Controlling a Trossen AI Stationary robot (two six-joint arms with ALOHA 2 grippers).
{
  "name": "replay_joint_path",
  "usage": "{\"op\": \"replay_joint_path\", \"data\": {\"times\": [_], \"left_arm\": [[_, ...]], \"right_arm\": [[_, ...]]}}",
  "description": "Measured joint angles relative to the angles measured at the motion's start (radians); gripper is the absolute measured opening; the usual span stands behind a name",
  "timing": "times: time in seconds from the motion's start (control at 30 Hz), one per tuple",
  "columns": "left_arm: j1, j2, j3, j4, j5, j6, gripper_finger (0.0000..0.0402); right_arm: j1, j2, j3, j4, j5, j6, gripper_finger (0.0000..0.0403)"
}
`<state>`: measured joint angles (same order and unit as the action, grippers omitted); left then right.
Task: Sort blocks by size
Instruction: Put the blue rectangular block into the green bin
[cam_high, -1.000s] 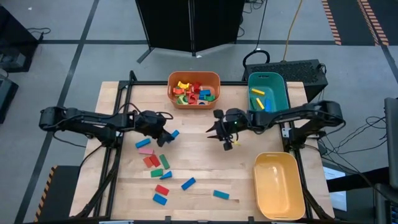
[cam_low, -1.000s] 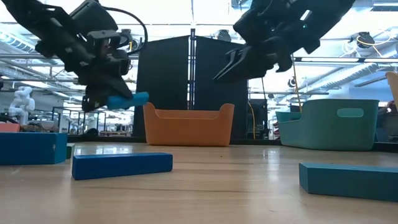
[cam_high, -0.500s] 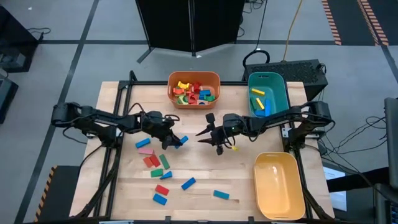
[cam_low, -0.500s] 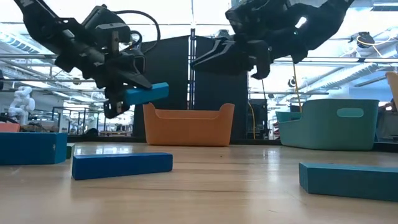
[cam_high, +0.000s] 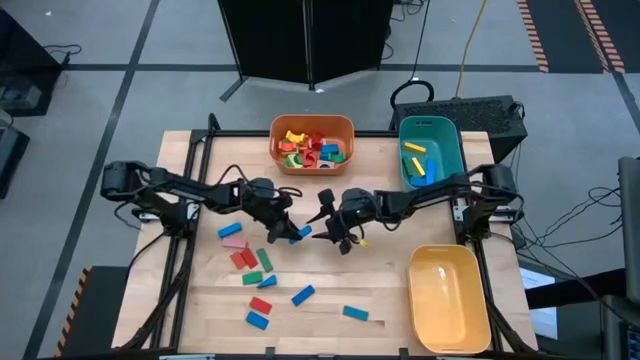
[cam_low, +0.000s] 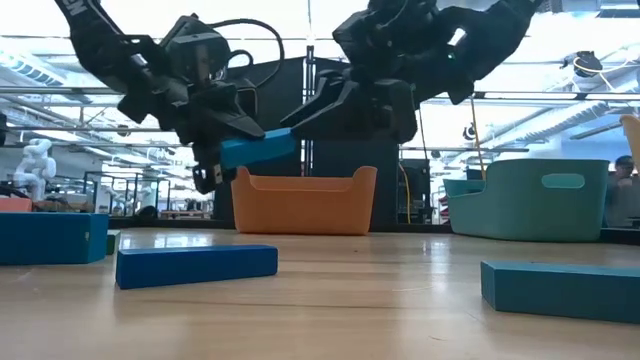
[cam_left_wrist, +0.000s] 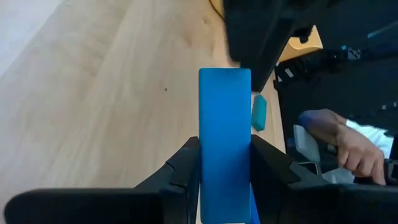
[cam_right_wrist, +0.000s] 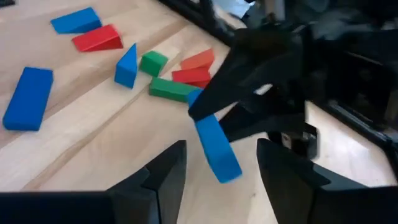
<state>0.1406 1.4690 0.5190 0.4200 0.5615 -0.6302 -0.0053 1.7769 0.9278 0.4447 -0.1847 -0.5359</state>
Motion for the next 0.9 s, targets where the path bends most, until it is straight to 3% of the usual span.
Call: {"op": "replay_joint_path", "data": {"times": [0.3,0.43,0.7,0.9], "left_arm": [[0.000,0.036,0.046,0.006,0.034,0.063,0.0096],[0.000,0.037,0.043,0.009,0.029,0.071,0.0096],[0.002,0.037,0.043,0.010,-0.016,0.091,0.0096],[0.002,0.036,0.042,0.013,-0.025,0.094,0.0096]], "right_arm": [[0.008,0.051,0.047,-0.057,-0.001,0.005,0.0174],[0.008,0.051,0.047,-0.056,-0.001,0.025,0.0145],[0.007,0.051,0.046,-0.063,0.004,0.014,0.0050],[0.007,0.051,0.046,-0.070,0.003,0.017,0.0048]]}}
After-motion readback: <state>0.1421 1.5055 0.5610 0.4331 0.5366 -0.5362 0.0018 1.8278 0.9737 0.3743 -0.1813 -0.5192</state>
